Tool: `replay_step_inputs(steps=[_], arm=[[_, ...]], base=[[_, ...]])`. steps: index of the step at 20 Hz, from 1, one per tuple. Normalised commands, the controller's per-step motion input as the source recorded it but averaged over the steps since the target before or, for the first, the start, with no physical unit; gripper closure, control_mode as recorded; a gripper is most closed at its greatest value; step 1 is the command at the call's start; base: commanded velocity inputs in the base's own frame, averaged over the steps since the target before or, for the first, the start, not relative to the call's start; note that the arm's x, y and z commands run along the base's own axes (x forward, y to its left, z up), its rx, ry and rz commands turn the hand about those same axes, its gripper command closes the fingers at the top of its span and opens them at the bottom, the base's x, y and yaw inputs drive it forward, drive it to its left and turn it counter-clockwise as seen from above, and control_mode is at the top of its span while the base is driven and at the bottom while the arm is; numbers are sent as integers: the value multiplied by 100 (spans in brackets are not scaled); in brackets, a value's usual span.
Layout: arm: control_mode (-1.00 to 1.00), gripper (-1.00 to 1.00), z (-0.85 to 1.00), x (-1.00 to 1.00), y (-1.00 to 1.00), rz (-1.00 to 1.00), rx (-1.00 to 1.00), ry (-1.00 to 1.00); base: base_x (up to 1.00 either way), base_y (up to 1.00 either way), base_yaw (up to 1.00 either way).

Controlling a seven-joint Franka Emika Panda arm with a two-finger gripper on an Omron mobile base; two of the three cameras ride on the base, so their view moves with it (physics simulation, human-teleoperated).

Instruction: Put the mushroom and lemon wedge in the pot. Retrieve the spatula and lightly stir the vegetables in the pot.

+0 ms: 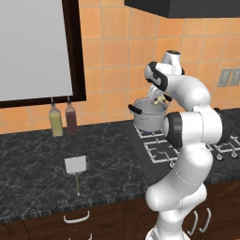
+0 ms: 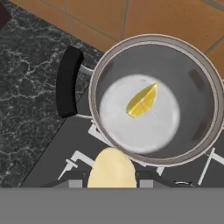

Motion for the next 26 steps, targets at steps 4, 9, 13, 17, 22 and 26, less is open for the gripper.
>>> replay_step_inputs(steps=[4, 9, 13, 17, 22, 26], arm=[[-100, 100, -17, 61, 0, -4, 0, 0], [-100, 100, -18, 21, -7, -2, 0, 0], [-100, 100, -24, -6, -2, -2, 0, 0], [-100, 100, -44, 26, -1, -1, 0, 0], [-100, 100, -39, 21, -3, -1, 0, 4], [-100, 100, -31, 15, 0, -1, 0, 6]], base=[[0, 0, 0], [0, 0, 0], [0, 0, 0], [0, 0, 0], [0, 0, 0], [0, 0, 0]])
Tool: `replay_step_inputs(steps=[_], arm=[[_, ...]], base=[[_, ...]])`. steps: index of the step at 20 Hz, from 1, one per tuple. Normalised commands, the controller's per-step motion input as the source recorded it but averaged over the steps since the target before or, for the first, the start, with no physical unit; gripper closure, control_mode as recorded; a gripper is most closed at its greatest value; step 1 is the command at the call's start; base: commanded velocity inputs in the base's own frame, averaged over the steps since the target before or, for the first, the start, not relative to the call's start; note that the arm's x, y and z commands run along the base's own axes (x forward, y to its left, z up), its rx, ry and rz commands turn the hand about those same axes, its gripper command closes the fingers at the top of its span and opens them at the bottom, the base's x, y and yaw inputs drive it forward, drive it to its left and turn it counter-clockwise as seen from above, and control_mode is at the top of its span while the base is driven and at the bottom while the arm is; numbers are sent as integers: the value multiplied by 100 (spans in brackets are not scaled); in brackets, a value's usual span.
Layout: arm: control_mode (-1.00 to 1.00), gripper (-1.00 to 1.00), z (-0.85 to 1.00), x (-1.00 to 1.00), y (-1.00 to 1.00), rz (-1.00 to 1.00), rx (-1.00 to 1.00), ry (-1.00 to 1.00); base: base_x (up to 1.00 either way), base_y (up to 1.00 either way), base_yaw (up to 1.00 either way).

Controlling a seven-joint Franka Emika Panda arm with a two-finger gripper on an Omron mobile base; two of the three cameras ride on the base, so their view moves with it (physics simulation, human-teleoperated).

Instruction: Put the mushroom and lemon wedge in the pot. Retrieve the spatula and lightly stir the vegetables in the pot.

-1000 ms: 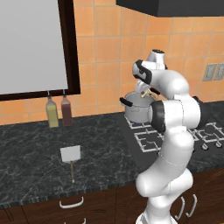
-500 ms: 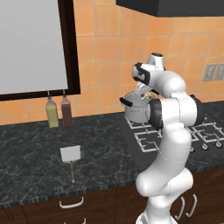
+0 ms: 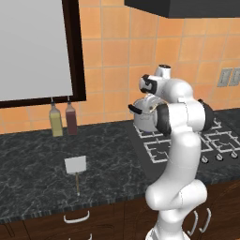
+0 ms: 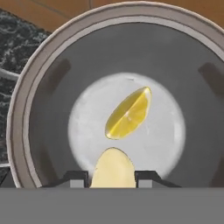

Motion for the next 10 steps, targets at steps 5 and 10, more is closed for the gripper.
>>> replay_step_inputs(steps=[5, 10], arm=[[-100, 100, -27, 15, -1, -1, 0, 1], [-100, 100, -29, 4, -2, -1, 0, 1]], base=[[0, 0, 0], [0, 0, 0]])
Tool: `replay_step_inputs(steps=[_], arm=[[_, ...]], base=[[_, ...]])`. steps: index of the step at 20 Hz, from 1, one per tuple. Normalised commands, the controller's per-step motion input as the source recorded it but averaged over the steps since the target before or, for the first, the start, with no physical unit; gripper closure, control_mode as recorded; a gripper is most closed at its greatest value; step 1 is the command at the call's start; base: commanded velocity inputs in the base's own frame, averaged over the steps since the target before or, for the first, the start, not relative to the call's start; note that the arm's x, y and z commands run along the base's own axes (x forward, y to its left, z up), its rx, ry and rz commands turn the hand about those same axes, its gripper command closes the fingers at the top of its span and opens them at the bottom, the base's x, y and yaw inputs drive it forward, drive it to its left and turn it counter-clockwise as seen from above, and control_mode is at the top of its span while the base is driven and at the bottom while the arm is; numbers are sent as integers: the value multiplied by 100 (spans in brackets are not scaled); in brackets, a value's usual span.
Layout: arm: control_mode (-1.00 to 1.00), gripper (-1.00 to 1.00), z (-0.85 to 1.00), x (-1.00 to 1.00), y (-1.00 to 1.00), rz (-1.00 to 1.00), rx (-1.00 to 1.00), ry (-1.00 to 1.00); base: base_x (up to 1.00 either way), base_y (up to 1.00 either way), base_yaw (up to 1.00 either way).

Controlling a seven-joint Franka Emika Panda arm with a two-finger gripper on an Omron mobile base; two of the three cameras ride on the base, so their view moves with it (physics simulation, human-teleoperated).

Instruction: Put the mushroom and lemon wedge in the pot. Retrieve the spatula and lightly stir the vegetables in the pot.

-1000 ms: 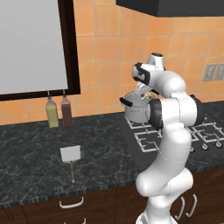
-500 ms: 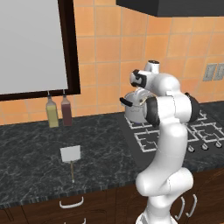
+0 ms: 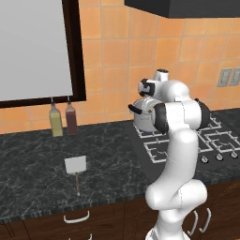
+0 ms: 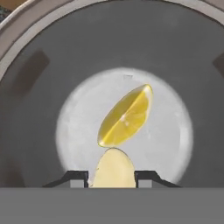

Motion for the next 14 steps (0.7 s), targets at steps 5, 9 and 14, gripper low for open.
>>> replay_step_inputs(steps=[5, 9, 14], arm=[[-100, -100, -19, 10, 0, -1, 0, 1], [-100, -100, 0, 2, -5, 0, 0, 0], [-100, -100, 2, 0, -1, 0, 0, -1]], base=[[0, 0, 0], [0, 0, 0], [0, 0, 0]])
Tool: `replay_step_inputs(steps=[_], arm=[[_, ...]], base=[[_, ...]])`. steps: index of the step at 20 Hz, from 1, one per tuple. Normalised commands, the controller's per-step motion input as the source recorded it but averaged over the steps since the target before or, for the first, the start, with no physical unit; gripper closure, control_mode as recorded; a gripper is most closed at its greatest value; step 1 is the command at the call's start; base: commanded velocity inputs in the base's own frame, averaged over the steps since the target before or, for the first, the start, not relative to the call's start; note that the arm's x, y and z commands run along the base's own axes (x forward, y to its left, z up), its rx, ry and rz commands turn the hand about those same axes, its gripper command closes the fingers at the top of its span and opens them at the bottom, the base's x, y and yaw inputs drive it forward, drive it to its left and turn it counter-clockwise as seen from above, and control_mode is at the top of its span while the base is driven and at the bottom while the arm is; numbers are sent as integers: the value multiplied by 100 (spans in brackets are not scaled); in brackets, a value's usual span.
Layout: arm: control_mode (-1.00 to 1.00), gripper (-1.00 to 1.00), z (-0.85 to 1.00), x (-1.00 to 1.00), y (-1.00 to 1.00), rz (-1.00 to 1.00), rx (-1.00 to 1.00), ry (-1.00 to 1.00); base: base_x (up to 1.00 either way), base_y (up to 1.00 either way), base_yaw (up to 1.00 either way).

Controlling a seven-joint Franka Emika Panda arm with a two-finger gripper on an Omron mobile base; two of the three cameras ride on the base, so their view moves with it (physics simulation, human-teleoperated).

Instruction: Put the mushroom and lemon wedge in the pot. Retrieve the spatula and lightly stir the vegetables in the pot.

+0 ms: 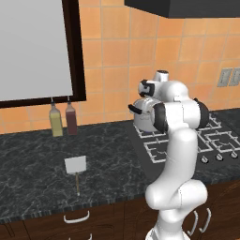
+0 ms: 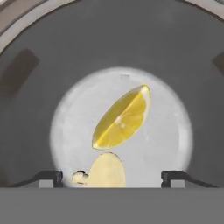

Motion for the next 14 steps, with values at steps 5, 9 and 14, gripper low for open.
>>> replay_step_inputs(steps=[5, 9, 14], arm=[[-100, -100, 57, -28, 1, 0, 0, -13], [-100, -100, 52, -59, 33, -5, 0, -1], [-100, -100, 50, -90, 24, -10, 0, 0]], base=[[0, 0, 0], [0, 0, 0], [0, 0, 0]])
